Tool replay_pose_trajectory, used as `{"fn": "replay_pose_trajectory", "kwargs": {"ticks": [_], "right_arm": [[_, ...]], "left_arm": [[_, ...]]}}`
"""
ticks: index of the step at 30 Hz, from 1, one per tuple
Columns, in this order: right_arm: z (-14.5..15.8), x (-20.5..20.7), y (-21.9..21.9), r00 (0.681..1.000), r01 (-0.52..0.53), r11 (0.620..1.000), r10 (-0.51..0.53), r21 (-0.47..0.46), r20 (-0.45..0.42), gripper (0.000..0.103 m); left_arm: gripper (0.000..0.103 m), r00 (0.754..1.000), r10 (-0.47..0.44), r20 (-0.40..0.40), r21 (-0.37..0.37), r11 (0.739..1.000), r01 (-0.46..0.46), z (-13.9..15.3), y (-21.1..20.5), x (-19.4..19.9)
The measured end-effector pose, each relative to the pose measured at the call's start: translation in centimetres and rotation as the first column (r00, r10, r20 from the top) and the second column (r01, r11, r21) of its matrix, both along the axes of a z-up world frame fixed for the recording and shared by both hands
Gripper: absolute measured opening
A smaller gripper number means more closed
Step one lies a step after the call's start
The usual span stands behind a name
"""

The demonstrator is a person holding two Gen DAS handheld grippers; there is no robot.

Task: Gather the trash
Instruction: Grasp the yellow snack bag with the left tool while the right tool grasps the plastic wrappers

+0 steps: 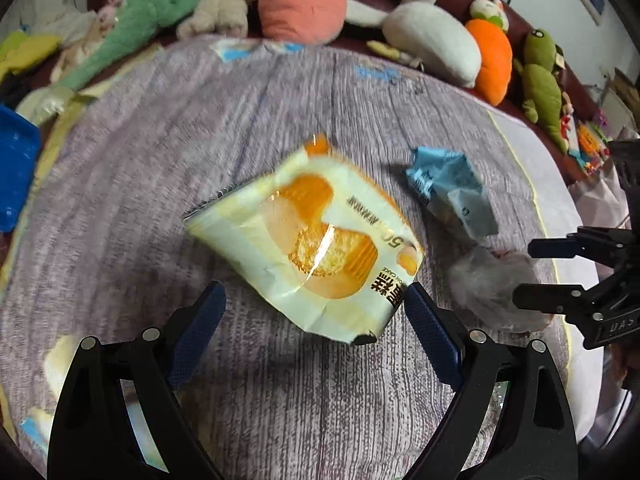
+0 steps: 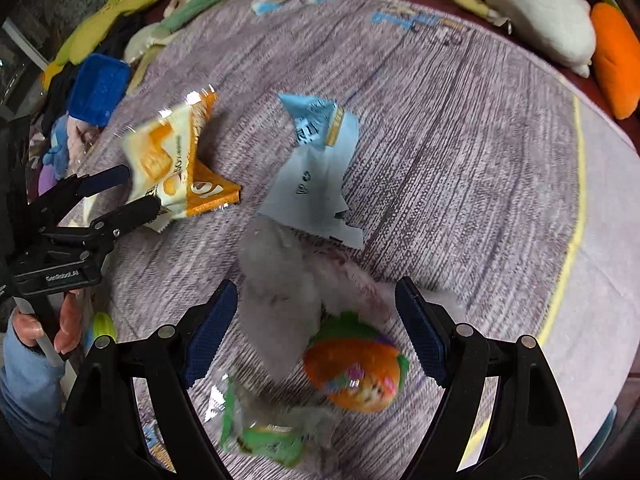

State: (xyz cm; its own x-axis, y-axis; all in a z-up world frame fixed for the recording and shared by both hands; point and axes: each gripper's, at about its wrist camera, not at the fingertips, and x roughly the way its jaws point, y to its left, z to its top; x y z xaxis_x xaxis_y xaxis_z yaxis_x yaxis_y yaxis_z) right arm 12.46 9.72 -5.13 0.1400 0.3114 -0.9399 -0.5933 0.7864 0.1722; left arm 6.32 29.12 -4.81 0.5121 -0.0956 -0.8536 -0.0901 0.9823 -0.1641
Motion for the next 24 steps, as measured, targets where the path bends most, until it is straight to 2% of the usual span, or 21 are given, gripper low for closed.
{"fn": "replay_pose_trajectory", "kwargs": {"ticks": [3, 8, 9, 10, 11, 12, 13, 16, 24], "right_arm": [[-1.3, 0.5, -0.1, 1.000, 0.003, 1.000, -0.003, -0.006, -0.028, 0.077], [-2.6, 0.6, -0.5, 0.998, 0.008, 1.000, -0.006, 0.022, -0.066, 0.077], [-2.6, 0.5, -0.6, 0.998, 0.001, 0.999, 0.002, 0.034, -0.066, 0.077], [-2.6, 0.2, -0.7, 0.998, -0.006, 0.999, 0.008, 0.040, -0.062, 0.072], [-2.5, -0.1, -0.8, 0.999, -0.015, 0.999, 0.017, 0.048, -0.049, 0.066], [-2.5, -0.3, -1.0, 0.999, -0.020, 0.998, 0.022, 0.054, -0.046, 0.055], [-2.5, -0.4, -1.3, 0.999, -0.018, 0.998, 0.021, 0.054, -0.048, 0.052], [-2.2, -0.6, -2.6, 0.999, 0.007, 0.997, -0.004, 0.071, -0.043, 0.047], [-0.7, -1.4, -7.6, 0.994, 0.105, 0.989, -0.105, 0.108, -0.007, 0.043]], "left_arm": [[0.091, 1.000, -0.013, -0.014, -0.012, 1.000, 0.012, -0.9, -0.5, 0.6], [0.090, 0.999, -0.035, 0.006, -0.005, 0.999, 0.035, -1.5, -2.1, 1.4], [0.080, 0.999, -0.042, 0.015, -0.004, 0.999, 0.042, -1.5, -2.5, 1.5], [0.058, 0.999, -0.049, 0.021, 0.004, 0.999, 0.049, -1.5, -3.0, 1.6], [0.047, 0.998, -0.055, 0.011, 0.013, 0.998, 0.055, -1.7, -3.5, 1.8], [0.026, 0.999, -0.053, -0.002, 0.021, 0.998, 0.053, -1.8, -4.0, 1.9], [0.017, 0.999, -0.052, -0.008, 0.029, 0.998, 0.052, -2.0, -4.2, 2.1], [0.012, 0.998, -0.070, 0.003, 0.054, 0.996, 0.070, -1.8, -5.7, 2.3], [0.009, 0.983, -0.178, 0.046, 0.013, 0.984, 0.178, -0.1, -9.7, 0.7]]}}
